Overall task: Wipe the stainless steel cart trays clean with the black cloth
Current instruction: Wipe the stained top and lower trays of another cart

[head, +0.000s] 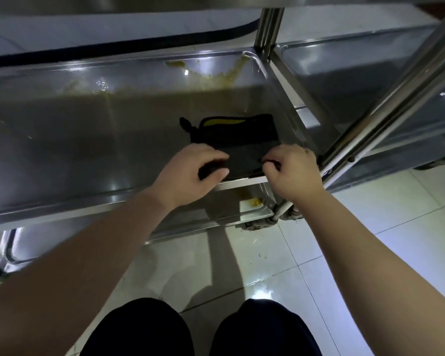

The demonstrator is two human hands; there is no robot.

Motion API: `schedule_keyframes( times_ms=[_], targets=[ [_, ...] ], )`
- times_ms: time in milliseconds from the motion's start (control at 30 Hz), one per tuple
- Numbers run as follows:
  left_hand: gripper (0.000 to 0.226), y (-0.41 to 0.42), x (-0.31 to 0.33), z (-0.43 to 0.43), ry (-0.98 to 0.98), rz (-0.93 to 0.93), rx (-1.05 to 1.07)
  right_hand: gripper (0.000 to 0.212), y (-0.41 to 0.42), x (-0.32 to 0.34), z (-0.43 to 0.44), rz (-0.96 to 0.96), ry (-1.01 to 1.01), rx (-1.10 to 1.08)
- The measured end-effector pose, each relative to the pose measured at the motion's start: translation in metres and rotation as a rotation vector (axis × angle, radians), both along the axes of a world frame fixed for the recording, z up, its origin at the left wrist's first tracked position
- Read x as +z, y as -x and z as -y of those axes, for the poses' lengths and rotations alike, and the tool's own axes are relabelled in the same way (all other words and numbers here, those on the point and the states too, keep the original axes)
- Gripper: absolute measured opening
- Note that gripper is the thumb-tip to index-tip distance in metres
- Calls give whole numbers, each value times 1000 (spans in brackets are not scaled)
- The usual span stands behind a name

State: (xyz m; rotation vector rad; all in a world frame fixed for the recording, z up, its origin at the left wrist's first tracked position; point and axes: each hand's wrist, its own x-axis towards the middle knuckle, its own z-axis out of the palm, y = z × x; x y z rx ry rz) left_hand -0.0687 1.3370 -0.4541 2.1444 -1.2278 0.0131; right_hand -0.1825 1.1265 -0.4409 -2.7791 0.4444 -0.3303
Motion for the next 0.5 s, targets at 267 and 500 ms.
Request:
schedule_keyframes(
  times_ms=[267, 500],
  targets=[
    [53, -88, -7, 15, -456, 13, 441, 70, -94, -13, -56, -448, 81, 28],
    [53, -89, -18, 16, -644, 47, 350, 70, -62, -12, 39, -492, 31, -124]
  ],
)
